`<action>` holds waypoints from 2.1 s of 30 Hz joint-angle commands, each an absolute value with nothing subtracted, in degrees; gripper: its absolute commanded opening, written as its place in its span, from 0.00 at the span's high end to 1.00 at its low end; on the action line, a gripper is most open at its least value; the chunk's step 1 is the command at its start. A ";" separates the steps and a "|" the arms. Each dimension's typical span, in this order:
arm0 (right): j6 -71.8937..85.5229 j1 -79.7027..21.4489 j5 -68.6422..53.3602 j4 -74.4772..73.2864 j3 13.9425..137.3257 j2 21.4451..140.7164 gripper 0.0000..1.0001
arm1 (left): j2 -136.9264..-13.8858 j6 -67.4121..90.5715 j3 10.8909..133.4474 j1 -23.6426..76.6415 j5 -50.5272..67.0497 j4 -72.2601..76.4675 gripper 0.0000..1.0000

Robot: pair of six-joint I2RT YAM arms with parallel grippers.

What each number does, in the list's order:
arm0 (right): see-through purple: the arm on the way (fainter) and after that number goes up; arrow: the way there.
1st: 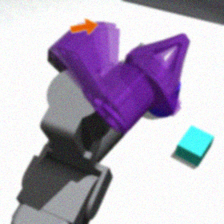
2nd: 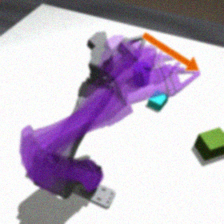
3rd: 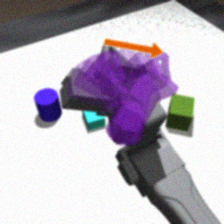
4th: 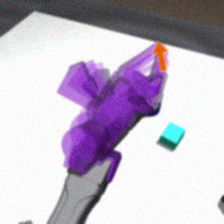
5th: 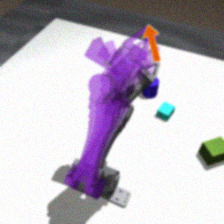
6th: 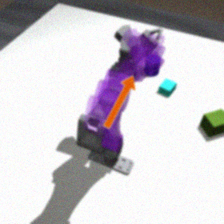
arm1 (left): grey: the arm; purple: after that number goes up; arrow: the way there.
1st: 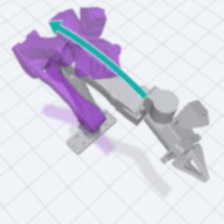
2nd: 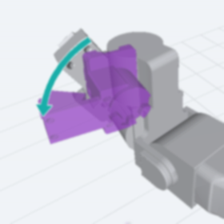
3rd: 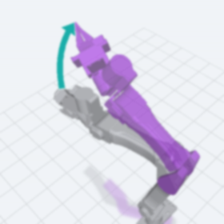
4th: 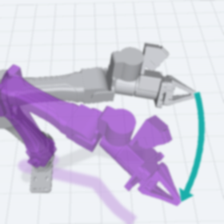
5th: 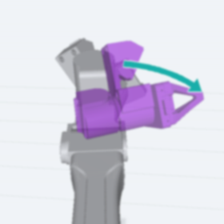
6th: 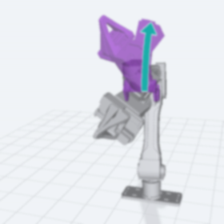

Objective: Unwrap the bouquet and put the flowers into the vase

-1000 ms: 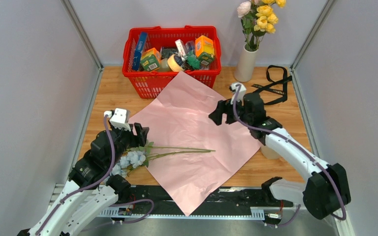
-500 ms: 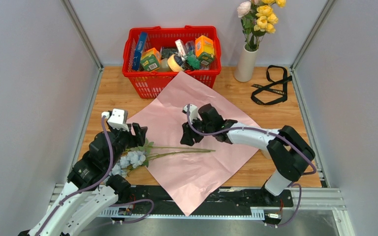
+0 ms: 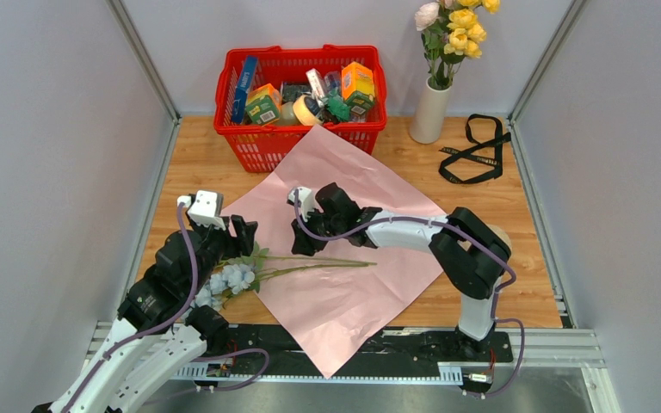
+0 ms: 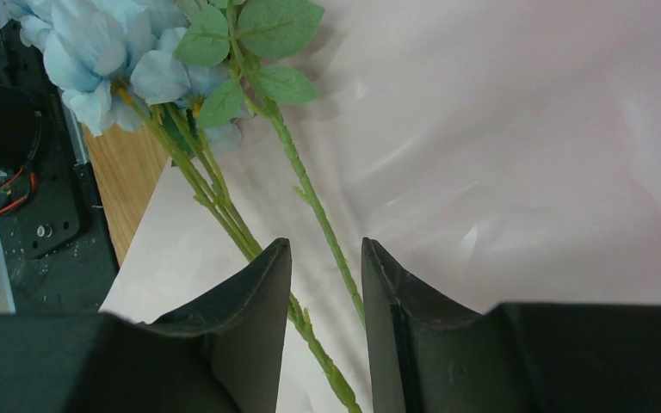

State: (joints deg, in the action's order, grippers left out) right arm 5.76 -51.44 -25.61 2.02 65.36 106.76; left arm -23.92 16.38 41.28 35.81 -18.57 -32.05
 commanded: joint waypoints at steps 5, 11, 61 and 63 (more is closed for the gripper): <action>2.81 -53.26 -25.49 3.78 70.49 111.27 0.63 | -23.20 16.08 41.48 35.60 -19.25 -31.29 0.25; 1.41 -54.67 -24.26 3.34 72.16 113.81 0.64 | -23.20 16.17 41.57 35.60 -19.16 -31.29 0.25; -13.09 -58.62 -7.74 8.70 72.69 98.36 1.00 | -23.12 16.08 41.48 35.60 -18.72 -31.29 0.25; -13.01 -58.19 -7.82 9.40 71.81 96.77 1.00 | -23.12 16.08 41.48 35.60 -18.63 -31.29 0.25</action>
